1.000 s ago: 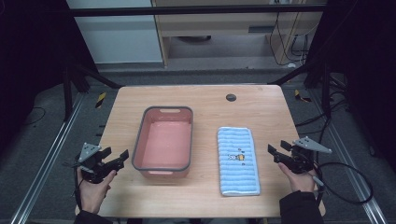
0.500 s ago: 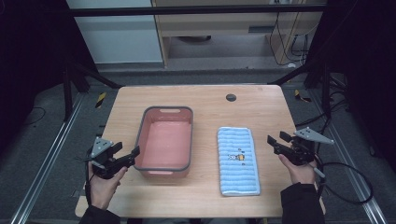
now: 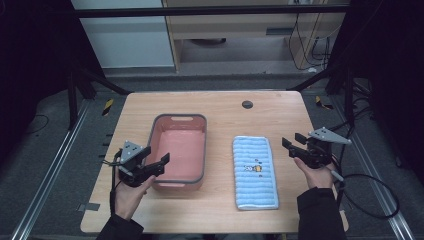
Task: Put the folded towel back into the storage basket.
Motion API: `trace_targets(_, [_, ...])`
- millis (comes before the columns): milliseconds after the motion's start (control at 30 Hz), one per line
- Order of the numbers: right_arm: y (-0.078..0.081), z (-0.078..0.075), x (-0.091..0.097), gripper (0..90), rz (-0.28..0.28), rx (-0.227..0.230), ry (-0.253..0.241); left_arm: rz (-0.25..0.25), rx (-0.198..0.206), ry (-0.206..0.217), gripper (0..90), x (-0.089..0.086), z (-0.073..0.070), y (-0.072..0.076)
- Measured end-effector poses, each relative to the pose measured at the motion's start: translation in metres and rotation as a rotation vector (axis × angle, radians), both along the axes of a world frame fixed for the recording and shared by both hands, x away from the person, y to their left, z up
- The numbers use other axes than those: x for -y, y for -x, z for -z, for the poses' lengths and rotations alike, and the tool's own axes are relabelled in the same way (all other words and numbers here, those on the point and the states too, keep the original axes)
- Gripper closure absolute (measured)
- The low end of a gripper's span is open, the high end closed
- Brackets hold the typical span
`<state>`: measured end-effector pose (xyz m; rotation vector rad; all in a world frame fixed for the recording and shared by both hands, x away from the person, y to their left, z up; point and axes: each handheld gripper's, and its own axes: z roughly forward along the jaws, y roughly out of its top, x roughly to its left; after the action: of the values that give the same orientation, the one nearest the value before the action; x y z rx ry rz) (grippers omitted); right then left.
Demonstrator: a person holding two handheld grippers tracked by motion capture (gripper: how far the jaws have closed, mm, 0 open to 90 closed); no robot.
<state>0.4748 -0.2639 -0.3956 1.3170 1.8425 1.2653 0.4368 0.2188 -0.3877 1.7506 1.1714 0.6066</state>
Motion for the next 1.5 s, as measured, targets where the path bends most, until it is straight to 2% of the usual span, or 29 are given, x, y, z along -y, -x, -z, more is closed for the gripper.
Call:
trace_targets(467, [-0.019, -0.006, -0.011, 47.5, -0.019, 0.0, 0.012, 0.076, -0.004, -0.017, 30.3, 0.049, 0.004, -0.004])
trace_targets(767, [-0.03, -0.001, -0.013, 47.5, -0.012, -0.016, 0.017, 0.127, 0.0, -0.034, 31.9, 0.081, 0.008, -0.007])
trace_targets(900, [-0.034, 0.003, -0.012, 47.4, -0.01, -0.021, 0.025, 0.158, -0.011, -0.037, 33.0, 0.096, 0.01, -0.007])
trace_targets(1100, [-0.039, 0.007, -0.012, 47.1, -0.005, -0.022, 0.016, 0.186, -0.019, -0.032, 33.6, 0.113, 0.015, -0.006])
trace_targets(1367, [-0.044, 0.011, -0.014, 47.0, -0.011, -0.033, 0.028, 0.217, -0.03, -0.065, 33.8, 0.129, 0.023, -0.003])
trace_targets(1500, [-0.047, 0.015, -0.015, 47.0, -0.02, -0.038, 0.037, 0.238, -0.04, -0.059, 34.5, 0.138, 0.027, -0.001])
